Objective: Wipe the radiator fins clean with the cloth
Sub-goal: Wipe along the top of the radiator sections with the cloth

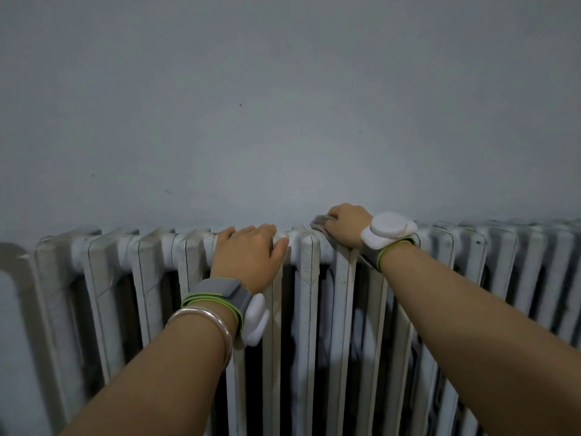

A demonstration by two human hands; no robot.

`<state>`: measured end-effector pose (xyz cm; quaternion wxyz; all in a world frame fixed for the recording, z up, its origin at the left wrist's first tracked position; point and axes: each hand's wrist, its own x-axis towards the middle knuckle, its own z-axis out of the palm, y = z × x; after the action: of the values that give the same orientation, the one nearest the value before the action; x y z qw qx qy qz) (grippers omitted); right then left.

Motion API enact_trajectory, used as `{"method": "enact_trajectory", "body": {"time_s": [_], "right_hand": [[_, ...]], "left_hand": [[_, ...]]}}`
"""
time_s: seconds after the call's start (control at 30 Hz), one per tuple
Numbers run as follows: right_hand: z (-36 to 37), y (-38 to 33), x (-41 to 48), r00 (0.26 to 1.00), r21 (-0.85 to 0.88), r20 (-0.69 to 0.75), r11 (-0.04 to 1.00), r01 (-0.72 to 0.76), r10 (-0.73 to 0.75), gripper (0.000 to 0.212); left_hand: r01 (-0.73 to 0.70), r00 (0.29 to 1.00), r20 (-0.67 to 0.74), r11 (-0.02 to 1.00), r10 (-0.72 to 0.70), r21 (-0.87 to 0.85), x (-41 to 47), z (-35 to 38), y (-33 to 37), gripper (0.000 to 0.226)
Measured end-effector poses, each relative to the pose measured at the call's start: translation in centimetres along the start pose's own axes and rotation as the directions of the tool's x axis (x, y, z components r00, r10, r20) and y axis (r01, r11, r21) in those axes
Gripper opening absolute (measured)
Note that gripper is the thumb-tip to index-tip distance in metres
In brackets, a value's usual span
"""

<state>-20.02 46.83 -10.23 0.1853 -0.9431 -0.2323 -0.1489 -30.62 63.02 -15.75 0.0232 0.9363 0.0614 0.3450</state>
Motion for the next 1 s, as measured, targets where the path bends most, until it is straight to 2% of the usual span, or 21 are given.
{"method": "enact_trajectory", "body": {"time_s": [0.1, 0.23, 0.4, 0.5, 0.77, 1.0], "right_hand": [[0.5, 0.1, -0.9, 0.998, 0.041, -0.061, 0.998, 0.037, -0.034, 0.030], [1.8, 0.9, -2.1, 0.973, 0.075, -0.224, 0.994, 0.078, -0.059, 0.021], [4.2, 1.8, -3.3, 0.872, 0.151, -0.473, 0.963, 0.222, -0.127, 0.016], [5.9, 2.1, -4.4, 0.790, 0.194, -0.598, 0.933, 0.304, -0.133, 0.027], [9.0, 2.1, -7.2, 0.717, 0.347, -0.697, 0.861, 0.373, -0.030, 0.041], [10.6, 2.6, -8.9, 0.709, 0.422, -0.704, 0.820, 0.386, 0.028, 0.044]], "left_hand": [[0.006, 1.000, 0.002, 1.000, -0.006, 0.009, -0.1, -0.2, -0.1, 0.047], [0.008, 1.000, 0.014, 1.000, -0.008, -0.008, 0.0, -0.4, 0.1, 0.040], [0.009, 0.998, 0.058, 1.000, -0.008, -0.016, 0.1, -0.9, 0.4, 0.041], [0.011, 0.997, 0.073, 1.000, -0.010, -0.015, 0.0, -1.0, 0.4, 0.041], [0.024, 0.997, 0.069, 1.000, -0.024, 0.000, 0.1, -0.9, 0.5, 0.042], [0.014, 0.997, 0.075, 1.000, -0.014, 0.006, 0.2, -0.9, 0.4, 0.042]]}}
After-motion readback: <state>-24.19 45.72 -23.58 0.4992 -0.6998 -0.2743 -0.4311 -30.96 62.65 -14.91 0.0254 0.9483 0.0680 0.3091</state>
